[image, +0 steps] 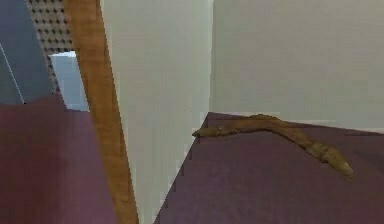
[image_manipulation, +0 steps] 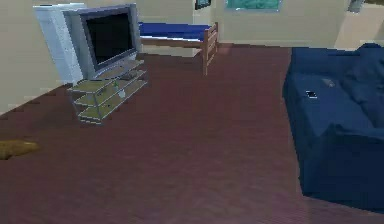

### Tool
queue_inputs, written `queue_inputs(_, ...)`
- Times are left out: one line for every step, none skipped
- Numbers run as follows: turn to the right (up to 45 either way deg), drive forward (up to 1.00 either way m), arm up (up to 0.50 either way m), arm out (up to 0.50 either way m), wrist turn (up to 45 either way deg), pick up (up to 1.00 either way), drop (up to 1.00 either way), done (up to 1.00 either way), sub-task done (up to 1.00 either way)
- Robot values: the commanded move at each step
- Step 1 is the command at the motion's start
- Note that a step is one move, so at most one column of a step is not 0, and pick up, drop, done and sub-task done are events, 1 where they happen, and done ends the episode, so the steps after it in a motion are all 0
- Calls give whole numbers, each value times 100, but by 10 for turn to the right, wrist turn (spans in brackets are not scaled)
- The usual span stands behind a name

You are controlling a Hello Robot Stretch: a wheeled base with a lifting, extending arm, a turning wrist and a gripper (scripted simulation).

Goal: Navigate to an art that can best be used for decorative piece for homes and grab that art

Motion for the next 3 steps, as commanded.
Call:
queue_inputs(-60,0,0,0,0,0,0,0,0)
queue_inputs(0,40,0,0,0,0,0,0,0)
queue_inputs(-450,0,0,0,0,0,0,0,0)
